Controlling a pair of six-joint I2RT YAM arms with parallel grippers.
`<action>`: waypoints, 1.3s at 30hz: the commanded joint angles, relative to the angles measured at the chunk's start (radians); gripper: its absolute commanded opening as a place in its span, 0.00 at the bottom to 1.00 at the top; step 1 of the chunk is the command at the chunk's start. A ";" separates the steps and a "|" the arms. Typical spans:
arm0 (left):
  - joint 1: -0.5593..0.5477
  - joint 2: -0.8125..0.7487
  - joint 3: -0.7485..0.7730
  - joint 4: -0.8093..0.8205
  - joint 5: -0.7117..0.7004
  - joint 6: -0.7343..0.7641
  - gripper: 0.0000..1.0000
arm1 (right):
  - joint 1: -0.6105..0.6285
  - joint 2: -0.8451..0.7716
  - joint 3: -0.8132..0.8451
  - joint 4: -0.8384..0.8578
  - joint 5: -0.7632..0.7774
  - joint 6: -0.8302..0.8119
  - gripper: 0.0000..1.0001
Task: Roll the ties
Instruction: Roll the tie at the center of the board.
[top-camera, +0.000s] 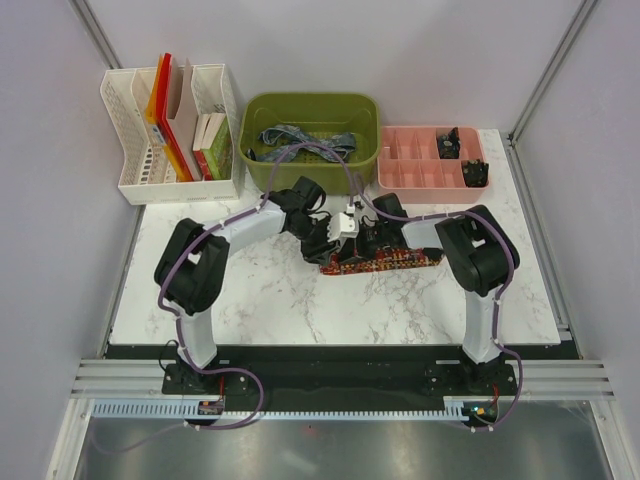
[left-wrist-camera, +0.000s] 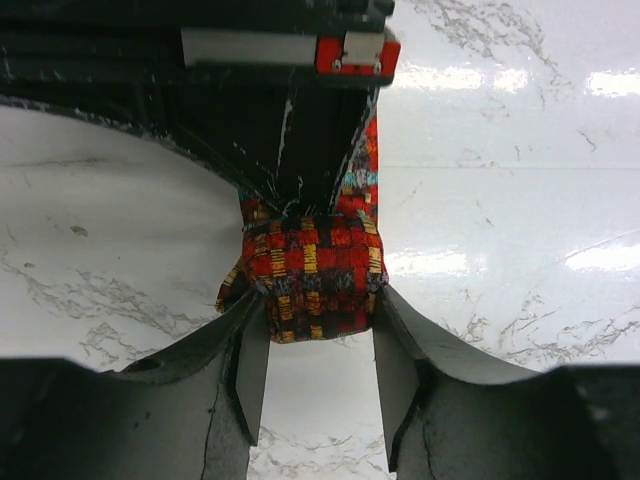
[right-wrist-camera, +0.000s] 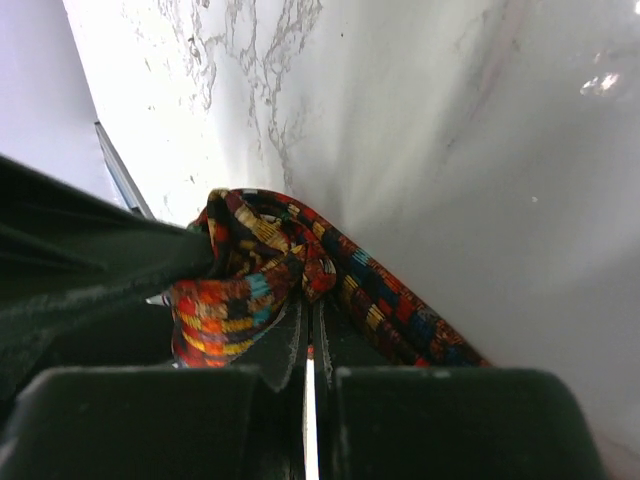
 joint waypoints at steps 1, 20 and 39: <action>-0.050 0.046 0.073 0.025 0.062 -0.063 0.45 | 0.030 0.043 -0.026 0.061 0.069 0.038 0.00; -0.124 0.198 0.083 -0.091 -0.152 -0.047 0.39 | -0.024 0.006 0.026 -0.034 -0.036 -0.005 0.35; -0.124 0.238 0.104 -0.110 -0.194 -0.025 0.36 | -0.120 -0.132 -0.005 -0.115 -0.092 -0.053 0.46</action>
